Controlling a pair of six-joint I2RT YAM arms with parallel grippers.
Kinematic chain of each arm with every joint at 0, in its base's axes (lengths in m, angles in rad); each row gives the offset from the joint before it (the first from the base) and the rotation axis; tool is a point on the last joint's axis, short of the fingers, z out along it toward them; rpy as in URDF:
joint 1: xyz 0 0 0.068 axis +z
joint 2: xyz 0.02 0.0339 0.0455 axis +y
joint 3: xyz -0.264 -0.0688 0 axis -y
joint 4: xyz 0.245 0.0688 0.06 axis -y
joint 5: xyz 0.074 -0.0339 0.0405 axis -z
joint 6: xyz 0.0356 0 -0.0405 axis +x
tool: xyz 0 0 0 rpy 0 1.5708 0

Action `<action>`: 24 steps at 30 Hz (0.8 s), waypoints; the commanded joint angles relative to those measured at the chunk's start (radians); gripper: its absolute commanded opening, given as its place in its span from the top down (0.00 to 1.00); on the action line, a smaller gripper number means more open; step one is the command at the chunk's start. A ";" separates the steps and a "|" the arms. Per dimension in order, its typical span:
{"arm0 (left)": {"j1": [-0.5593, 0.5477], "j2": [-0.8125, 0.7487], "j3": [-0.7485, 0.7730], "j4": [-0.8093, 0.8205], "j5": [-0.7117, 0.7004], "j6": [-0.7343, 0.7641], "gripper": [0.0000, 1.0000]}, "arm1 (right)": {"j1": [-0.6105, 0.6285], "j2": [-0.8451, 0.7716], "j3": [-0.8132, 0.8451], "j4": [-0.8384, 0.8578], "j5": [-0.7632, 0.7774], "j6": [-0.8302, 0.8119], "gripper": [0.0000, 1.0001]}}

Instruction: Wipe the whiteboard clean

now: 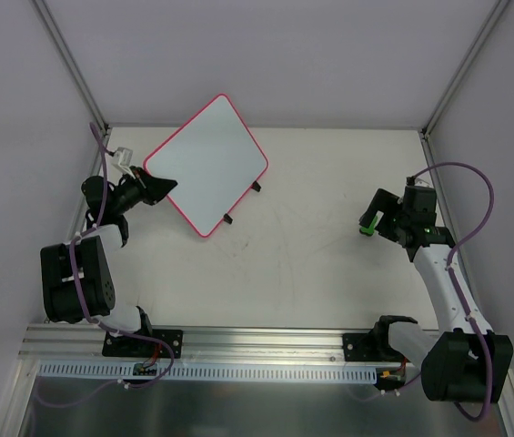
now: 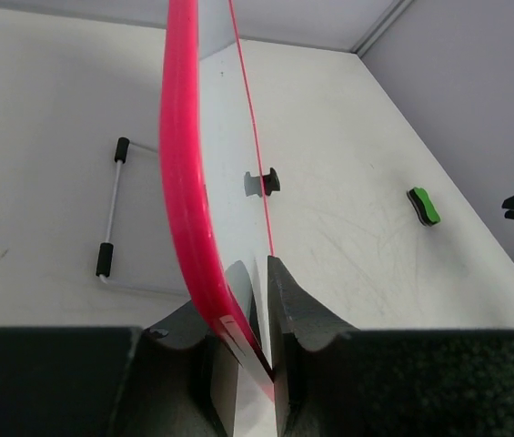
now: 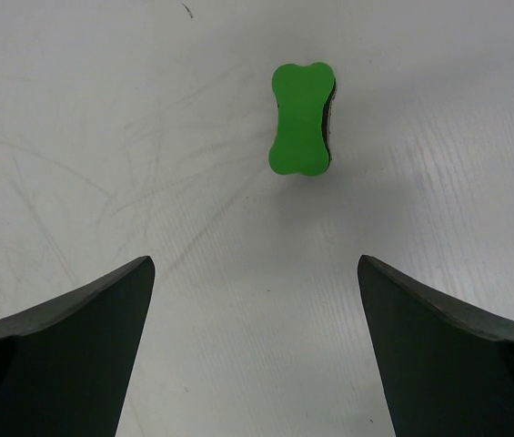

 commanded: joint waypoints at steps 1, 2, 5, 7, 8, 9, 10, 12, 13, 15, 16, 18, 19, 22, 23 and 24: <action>0.004 0.010 -0.001 0.034 0.047 0.049 0.84 | 0.002 -0.020 -0.003 0.010 0.015 -0.013 0.01; 0.004 0.008 -0.001 0.026 0.047 0.062 0.83 | 0.002 -0.019 -0.001 0.008 0.015 -0.013 0.01; 0.004 0.005 0.002 0.003 0.044 0.077 0.76 | 0.002 -0.020 0.002 0.008 0.018 -0.011 0.01; 0.004 0.001 0.008 -0.012 0.041 0.086 0.73 | 0.002 -0.019 0.003 0.010 0.021 -0.015 0.01; 0.004 -0.001 0.010 -0.021 0.039 0.100 0.69 | 0.002 -0.019 0.005 0.008 0.021 -0.018 0.01; 0.004 -0.002 0.011 -0.027 0.041 0.105 0.66 | 0.002 -0.017 0.007 0.008 0.021 -0.018 0.01; 0.004 -0.002 0.012 -0.040 0.039 0.111 0.64 | 0.002 -0.016 0.007 0.010 0.021 -0.018 0.01; 0.004 -0.004 0.010 -0.046 0.039 0.125 0.63 | 0.002 -0.014 0.007 0.008 0.021 -0.018 0.01; 0.004 -0.005 0.008 -0.049 0.036 0.128 0.63 | 0.002 -0.013 0.007 0.008 0.021 -0.018 0.01; 0.004 -0.007 0.004 -0.052 0.038 0.140 0.64 | 0.002 -0.008 0.008 0.008 0.023 -0.018 0.01; 0.004 -0.008 0.002 -0.055 0.036 0.144 0.63 | 0.002 -0.005 0.007 0.008 0.023 -0.018 0.01; 0.004 -0.010 -0.001 -0.063 0.038 0.154 0.61 | 0.002 -0.005 0.004 0.010 0.023 -0.018 0.01; 0.004 -0.015 -0.002 -0.067 0.036 0.157 0.59 | 0.004 -0.004 0.003 0.010 0.023 -0.018 0.01; 0.004 -0.025 -0.001 -0.099 0.036 0.180 0.77 | 0.002 -0.002 0.000 0.011 0.026 -0.018 0.01; 0.004 -0.028 -0.001 -0.106 0.036 0.189 0.86 | 0.002 0.001 -0.001 0.010 0.026 -0.018 0.01; 0.004 -0.037 -0.001 -0.118 0.036 0.192 0.92 | 0.002 0.001 -0.003 0.010 0.026 -0.018 0.01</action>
